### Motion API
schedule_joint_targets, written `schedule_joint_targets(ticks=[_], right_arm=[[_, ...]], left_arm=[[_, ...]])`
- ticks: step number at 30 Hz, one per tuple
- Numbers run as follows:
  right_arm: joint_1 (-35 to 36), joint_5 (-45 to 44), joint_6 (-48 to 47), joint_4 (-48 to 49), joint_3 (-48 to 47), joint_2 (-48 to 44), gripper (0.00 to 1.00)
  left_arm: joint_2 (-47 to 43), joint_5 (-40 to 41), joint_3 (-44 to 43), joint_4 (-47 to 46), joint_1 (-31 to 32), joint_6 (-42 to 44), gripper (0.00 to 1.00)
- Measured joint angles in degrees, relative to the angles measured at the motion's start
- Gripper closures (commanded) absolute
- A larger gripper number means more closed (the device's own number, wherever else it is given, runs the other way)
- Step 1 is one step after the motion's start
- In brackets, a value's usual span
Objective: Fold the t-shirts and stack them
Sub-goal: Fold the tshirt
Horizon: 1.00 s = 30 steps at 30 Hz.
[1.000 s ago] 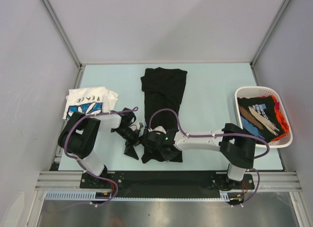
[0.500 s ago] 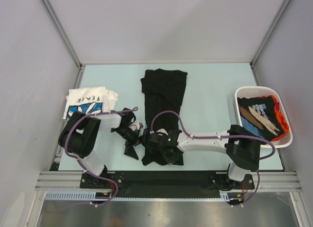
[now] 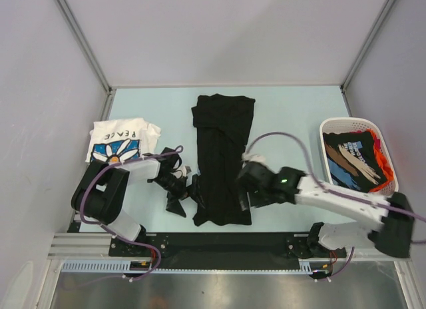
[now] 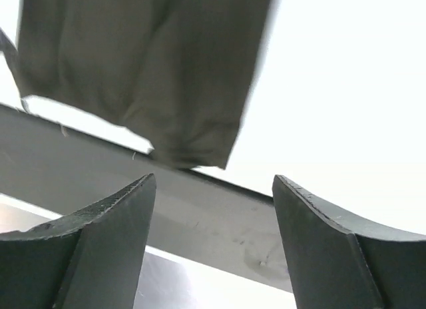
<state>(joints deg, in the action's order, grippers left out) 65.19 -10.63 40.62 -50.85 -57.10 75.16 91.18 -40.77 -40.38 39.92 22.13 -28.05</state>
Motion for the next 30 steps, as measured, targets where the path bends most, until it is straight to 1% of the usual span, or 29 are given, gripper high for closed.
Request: schedule_joint_targets(ticks=[1, 2, 4, 5, 6, 7, 9, 10, 11, 15, 18, 20, 23, 27, 30], right_arm=[[-2.16, -0.33, 0.63, 0.22, 1.46, -3.56, 0.27], [-6.54, -0.04, 1.6, 1.29, 4.7, -9.62, 0.27], [-14.05, 1.22, 2.75, 2.19, 9.99, -18.67, 0.28], [-19.1, 3.85, 3.32, 2.95, 13.55, -23.82, 0.28], [-22.51, 5.68, 3.58, 3.54, 15.93, -26.82, 0.29], [-27.54, 8.57, 4.0, 4.42, 19.15, -30.69, 0.28], [-33.4, 13.6, 4.52, 5.46, 23.15, -33.88, 0.28], [-35.76, 17.73, 4.63, 6.58, 25.55, -34.07, 0.29], [-37.0, 18.38, 4.66, 6.8, 25.83, -33.75, 0.29], [-42.16, 29.42, 5.46, 13.99, 31.01, -29.7, 0.3], [-43.91, 37.03, 6.58, 22.18, 35.43, -23.23, 0.32], [-44.06, 41.35, 7.21, 27.15, 37.2, -17.27, 0.32], [-44.26, 47.87, 7.23, 32.13, 37.13, -9.27, 0.33], [-44.57, 52.46, 5.66, 35.98, 35.52, -2.56, 0.33], [-44.72, 55.1, 4.92, 37.83, 34.73, 0.83, 0.33]], left_arm=[[-0.5, 0.13, 0.46, -0.44, -0.04, -0.42, 0.0], [-1.14, 0.15, 1.09, -0.98, -0.17, -1.03, 0.01], [-2.27, 0.04, 2.32, -2.21, -0.37, -2.4, 0.0], [-3.26, -0.09, 3.39, -3.23, -0.48, -3.61, 0.0], [-4.0, -0.17, 4.13, -3.8, -0.55, -4.37, 0.0], [-5.05, -0.35, 5.31, -4.96, -0.57, -5.55, 0.0], [-6.97, -0.57, 7.19, -6.62, -0.57, -7.63, 0.0], [-8.22, -0.59, 8.31, -7.78, -0.57, -8.74, 0.0], [-9.01, -0.57, 8.87, -8.35, -0.57, -9.49, 0.0], [-12.55, 0.04, 11.28, -10.95, -0.57, -11.91, 0.0], [-12.44, 0.04, 11.41, -12.26, -0.57, -13.0, 0.0], [-11.89, -0.24, 11.39, -13.16, -0.57, -13.6, 0.0], [-10.43, -1.29, 11.15, -14.38, -0.46, -14.45, 0.0], [-7.43, -2.84, 9.81, -15.54, 0.26, -15.5, 0.0], [-5.01, -3.61, 8.26, -16.24, 2.05, -15.89, 0.05]])
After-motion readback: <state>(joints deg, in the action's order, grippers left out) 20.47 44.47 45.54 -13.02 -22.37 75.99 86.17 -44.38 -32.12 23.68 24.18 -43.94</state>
